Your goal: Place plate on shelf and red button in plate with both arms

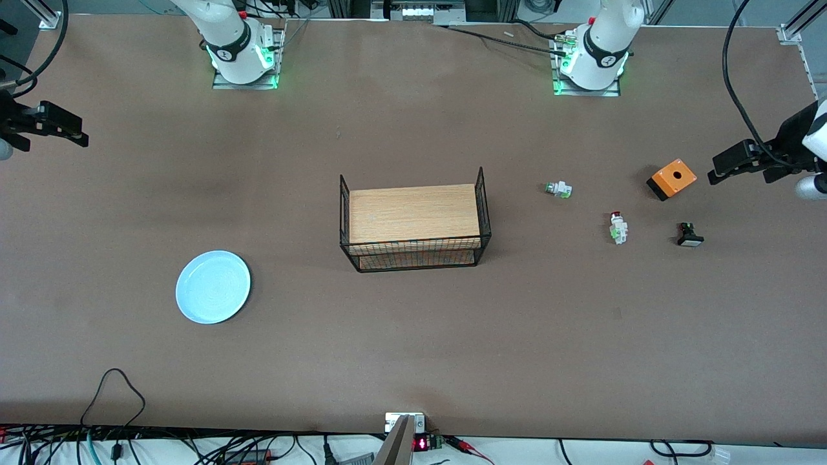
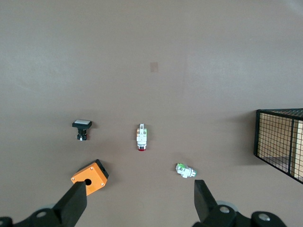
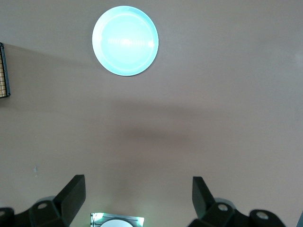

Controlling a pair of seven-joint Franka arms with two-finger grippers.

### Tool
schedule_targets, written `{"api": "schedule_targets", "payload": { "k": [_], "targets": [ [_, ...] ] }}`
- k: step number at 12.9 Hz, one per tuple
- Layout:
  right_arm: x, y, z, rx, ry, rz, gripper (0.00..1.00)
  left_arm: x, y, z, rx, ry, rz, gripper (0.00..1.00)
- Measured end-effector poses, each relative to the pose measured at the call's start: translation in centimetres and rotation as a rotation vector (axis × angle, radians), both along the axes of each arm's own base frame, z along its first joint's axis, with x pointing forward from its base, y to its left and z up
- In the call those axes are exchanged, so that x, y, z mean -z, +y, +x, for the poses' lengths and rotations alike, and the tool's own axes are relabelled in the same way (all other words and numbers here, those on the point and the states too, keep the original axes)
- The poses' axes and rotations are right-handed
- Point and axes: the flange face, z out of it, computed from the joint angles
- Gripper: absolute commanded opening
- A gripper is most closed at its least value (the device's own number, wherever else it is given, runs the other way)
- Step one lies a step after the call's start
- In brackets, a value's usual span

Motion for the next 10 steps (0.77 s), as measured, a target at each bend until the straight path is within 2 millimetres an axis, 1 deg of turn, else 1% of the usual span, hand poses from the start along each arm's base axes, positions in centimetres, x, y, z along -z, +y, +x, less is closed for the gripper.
{"api": "schedule_targets", "payload": {
  "k": [1,3,6,7,8,10],
  "targets": [
    [0.9,-0.4,0.4,0.008,0.016,0.003,1.0,0.4,0.0,0.2,-0.003,0.007,0.0,1.0],
    [3.1,-2.0,1.9,0.038,0.028,0.012,1.0,0.8,0.0,0.3,-0.006,0.013,-0.001,1.0],
    [5.8,-5.8,4.0,0.113,-0.002,0.072,1.0,0.8,0.0,0.3,-0.006,0.014,-0.001,1.0],
    [6.0,-6.9,4.4,0.127,-0.007,0.084,1.0,0.8,0.0,0.3,-0.006,0.014,-0.001,1.0],
    [5.8,-7.5,4.7,0.134,-0.016,0.086,1.0,0.8,0.0,0.3,-0.006,0.014,-0.001,1.0],
    [5.6,-7.5,5.0,0.136,-0.021,0.094,1.0,0.8,0.1,0.3,-0.008,0.014,-0.001,1.0]
  ]
}}
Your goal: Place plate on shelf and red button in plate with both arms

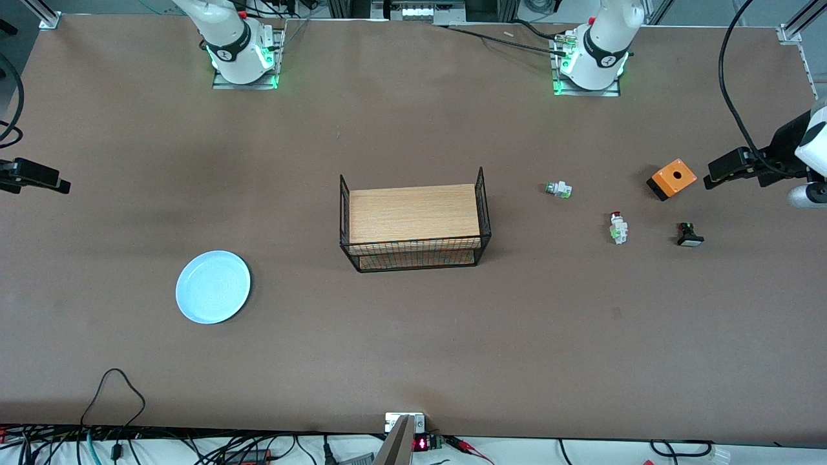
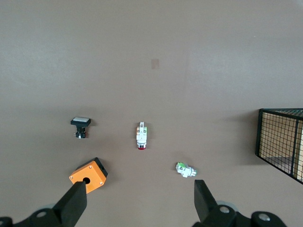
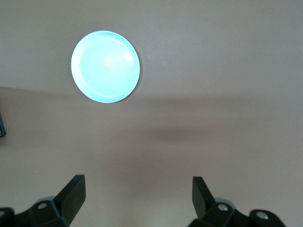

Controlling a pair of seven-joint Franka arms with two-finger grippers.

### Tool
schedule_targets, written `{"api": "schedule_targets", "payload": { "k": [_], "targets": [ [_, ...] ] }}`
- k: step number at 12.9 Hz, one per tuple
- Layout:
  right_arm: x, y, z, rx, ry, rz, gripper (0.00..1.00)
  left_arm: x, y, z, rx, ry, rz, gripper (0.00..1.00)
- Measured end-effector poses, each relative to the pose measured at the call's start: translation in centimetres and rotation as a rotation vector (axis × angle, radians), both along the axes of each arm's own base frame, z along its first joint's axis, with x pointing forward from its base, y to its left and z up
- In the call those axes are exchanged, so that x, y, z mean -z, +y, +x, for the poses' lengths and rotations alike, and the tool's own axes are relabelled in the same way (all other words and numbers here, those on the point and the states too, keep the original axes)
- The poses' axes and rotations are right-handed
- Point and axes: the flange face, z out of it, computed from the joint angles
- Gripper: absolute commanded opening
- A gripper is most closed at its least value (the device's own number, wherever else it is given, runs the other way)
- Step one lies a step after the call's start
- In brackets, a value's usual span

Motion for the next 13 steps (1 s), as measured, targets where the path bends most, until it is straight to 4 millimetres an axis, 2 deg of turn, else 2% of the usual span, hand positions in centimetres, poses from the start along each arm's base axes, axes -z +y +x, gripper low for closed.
{"api": "schedule_targets", "payload": {
  "k": [4,8,13],
  "targets": [
    [4.4,-1.2,1.4,0.035,0.047,0.056,1.0,0.0,0.0,0.0,-0.001,0.0,0.0,1.0],
    [9.4,-1.5,4.1,0.059,0.017,0.082,1.0,0.0,0.1,0.0,-0.002,0.0,0.0,1.0],
    [18.9,1.6,8.4,0.067,-0.037,0.125,1.0,0.1,0.1,0.0,-0.002,0.001,0.0,1.0]
  ]
}}
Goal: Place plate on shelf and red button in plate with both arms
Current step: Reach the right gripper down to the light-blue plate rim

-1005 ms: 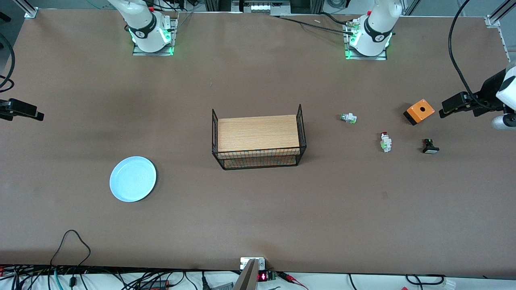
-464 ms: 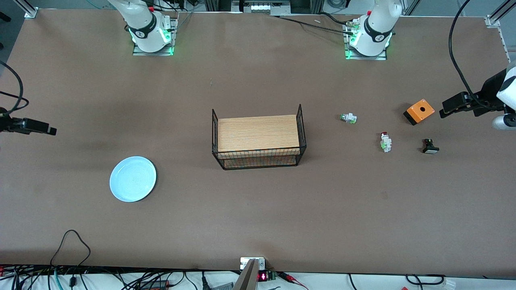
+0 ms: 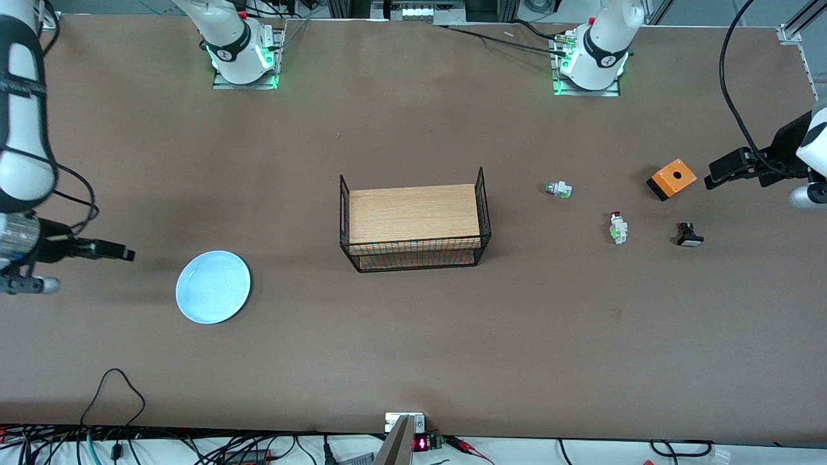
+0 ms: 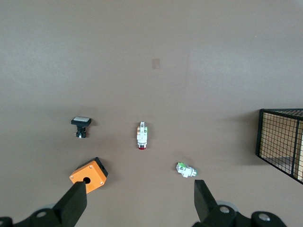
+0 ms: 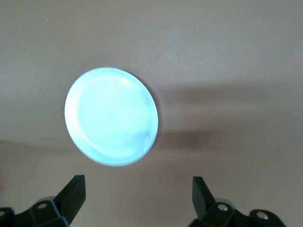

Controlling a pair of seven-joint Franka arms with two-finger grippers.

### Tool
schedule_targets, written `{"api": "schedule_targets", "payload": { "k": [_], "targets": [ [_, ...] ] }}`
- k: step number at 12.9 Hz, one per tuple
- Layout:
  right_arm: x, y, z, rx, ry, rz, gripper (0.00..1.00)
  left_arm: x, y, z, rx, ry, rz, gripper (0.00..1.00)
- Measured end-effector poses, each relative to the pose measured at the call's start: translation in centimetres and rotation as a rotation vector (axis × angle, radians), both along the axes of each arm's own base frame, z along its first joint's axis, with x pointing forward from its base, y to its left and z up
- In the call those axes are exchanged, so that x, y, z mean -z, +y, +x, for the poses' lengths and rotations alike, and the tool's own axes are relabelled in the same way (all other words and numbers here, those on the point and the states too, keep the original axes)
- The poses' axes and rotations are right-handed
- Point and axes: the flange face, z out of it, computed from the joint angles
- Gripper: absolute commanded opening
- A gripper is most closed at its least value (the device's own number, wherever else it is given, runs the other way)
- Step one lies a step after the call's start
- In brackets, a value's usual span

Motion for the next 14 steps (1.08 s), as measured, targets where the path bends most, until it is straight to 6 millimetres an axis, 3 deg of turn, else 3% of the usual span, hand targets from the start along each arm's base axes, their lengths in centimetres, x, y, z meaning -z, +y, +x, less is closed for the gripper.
{"api": "schedule_targets", "payload": {
  "k": [3,6,12,14],
  "targets": [
    [6.5,0.6,1.2,0.034,-0.004,0.027,1.0,0.0,0.0,0.0,-0.001,0.0,0.0,1.0],
    [10.9,1.3,2.2,0.006,-0.05,-0.002,1.0,0.0,0.1,0.0,-0.002,0.001,0.0,1.0],
    [14.0,2.2,3.3,-0.109,-0.152,-0.049,0.85,0.3,0.2,0.1,-0.004,0.005,0.0,1.0],
    [14.5,2.4,3.4,-0.111,-0.166,-0.058,0.74,0.4,0.4,0.2,-0.006,0.008,0.0,1.0]
  ]
}}
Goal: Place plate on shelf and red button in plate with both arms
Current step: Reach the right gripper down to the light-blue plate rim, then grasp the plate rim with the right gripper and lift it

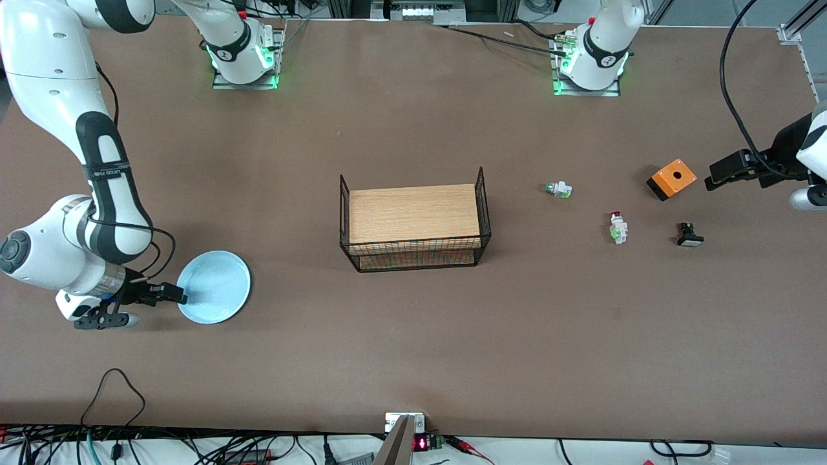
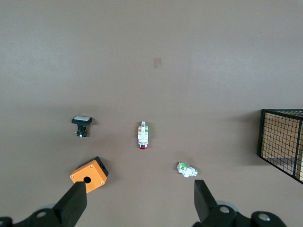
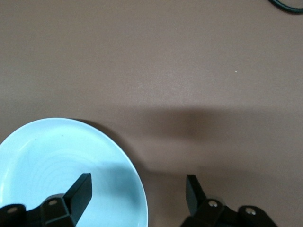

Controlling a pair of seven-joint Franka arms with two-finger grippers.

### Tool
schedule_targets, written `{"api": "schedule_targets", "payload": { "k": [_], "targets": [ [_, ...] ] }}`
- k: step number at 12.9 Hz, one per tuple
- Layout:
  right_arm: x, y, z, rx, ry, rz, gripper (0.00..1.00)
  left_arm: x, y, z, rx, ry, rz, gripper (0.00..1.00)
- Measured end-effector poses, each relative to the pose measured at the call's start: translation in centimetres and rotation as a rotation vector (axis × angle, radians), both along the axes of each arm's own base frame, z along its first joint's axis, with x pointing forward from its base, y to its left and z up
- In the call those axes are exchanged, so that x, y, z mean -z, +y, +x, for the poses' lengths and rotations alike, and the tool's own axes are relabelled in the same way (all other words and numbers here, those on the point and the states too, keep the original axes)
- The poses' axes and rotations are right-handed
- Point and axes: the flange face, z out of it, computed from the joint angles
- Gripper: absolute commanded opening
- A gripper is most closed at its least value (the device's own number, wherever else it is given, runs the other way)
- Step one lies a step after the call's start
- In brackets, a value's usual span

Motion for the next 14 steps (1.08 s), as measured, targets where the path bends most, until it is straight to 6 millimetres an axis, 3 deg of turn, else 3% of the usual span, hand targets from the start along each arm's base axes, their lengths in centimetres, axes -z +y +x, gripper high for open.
{"api": "schedule_targets", "payload": {
  "k": [4,7,9,14],
  "targets": [
    [1.9,0.2,0.0,-0.072,-0.015,-0.018,0.49,0.2,0.1,0.1,-0.002,0.003,0.0,1.0],
    [2.1,0.2,-0.1,-0.07,-0.017,-0.014,0.16,0.2,0.1,0.1,-0.002,0.003,0.0,1.0],
    [2.2,0.1,-0.1,-0.041,-0.022,0.015,0.02,0.2,0.2,0.1,-0.003,0.003,0.0,1.0],
    [1.8,-0.2,-0.5,0.014,0.014,0.083,0.0,0.3,0.4,0.1,-0.009,0.005,0.0,1.0]
  ]
}}
